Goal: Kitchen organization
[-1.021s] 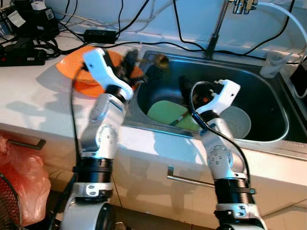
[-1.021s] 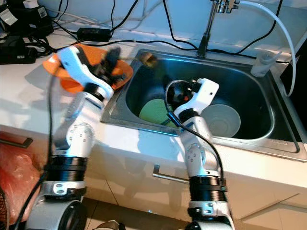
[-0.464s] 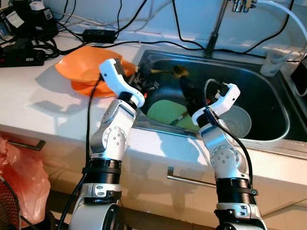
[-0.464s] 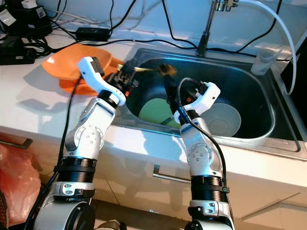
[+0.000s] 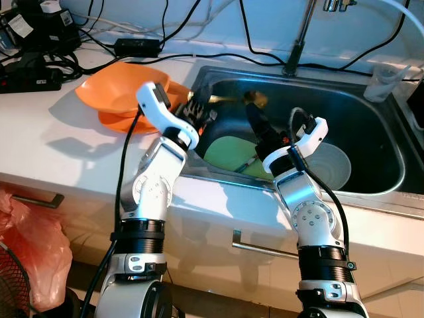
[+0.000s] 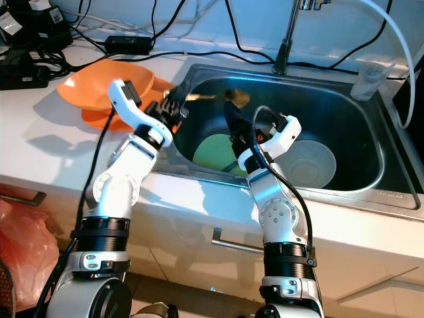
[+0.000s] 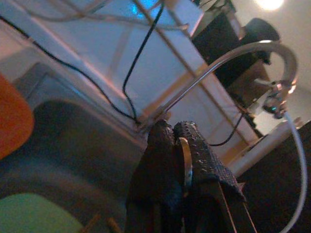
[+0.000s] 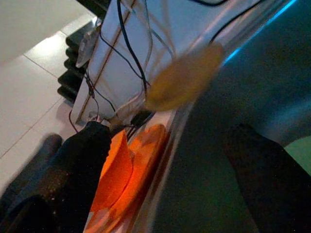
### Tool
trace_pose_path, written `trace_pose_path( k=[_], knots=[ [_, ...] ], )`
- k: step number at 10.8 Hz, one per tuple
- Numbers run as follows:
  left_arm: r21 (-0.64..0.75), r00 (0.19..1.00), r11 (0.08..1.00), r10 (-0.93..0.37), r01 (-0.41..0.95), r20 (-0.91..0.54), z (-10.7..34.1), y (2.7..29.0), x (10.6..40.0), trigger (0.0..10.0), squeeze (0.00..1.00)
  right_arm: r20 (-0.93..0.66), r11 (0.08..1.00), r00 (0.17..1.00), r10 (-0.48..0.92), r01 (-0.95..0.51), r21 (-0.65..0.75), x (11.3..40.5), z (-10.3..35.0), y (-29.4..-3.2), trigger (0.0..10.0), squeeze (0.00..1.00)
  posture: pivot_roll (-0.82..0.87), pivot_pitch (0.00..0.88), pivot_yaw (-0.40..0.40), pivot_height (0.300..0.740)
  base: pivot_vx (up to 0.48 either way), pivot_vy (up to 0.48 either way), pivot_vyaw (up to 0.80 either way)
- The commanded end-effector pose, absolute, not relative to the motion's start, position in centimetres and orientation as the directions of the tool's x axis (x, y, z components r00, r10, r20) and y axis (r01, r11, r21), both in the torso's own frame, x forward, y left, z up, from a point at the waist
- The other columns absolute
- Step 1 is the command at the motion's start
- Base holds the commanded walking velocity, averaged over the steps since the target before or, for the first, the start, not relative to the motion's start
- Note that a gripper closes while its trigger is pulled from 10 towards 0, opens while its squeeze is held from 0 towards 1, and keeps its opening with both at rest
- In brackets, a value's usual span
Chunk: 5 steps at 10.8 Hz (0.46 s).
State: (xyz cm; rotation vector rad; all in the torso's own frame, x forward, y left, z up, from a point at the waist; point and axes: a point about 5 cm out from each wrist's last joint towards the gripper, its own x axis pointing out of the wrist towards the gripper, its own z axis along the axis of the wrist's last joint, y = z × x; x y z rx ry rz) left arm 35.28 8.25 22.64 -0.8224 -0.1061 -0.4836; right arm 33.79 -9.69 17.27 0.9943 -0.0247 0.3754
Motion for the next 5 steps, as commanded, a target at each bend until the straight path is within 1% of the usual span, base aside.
trace_pose_path(
  k=[1, 3, 5],
  knots=[
    [-0.674, 0.862, 0.544, -0.386, 0.499, 0.327, 24.44, 7.29, 35.19, 0.0, 0.00, 0.261, 0.354, 0.897, 0.357, -0.388, 0.851, 33.82, 19.01, -6.25, 10.0, 0.00, 0.10, 0.076, 0.018, 0.740, 0.000, 0.000, 0.00],
    [-0.674, 0.868, 0.550, -0.359, 0.493, 0.342, 25.14, 7.90, 35.80, 0.0, 0.00, 0.252, 0.373, 0.890, 0.379, -0.396, 0.839, 33.84, 18.83, -5.64, 10.0, 0.00, 0.10, 0.074, 0.012, 0.740, 0.000, 0.000, 0.00],
    [-0.680, 0.860, 0.532, -0.378, 0.505, 0.343, 25.43, 7.35, 35.57, 0.0, 0.00, 0.264, 0.367, 0.886, 0.382, -0.408, 0.836, 34.46, 19.29, -5.33, 10.0, 0.00, 0.10, 0.072, 0.008, 0.740, 0.000, 0.000, 0.00]
  ],
)
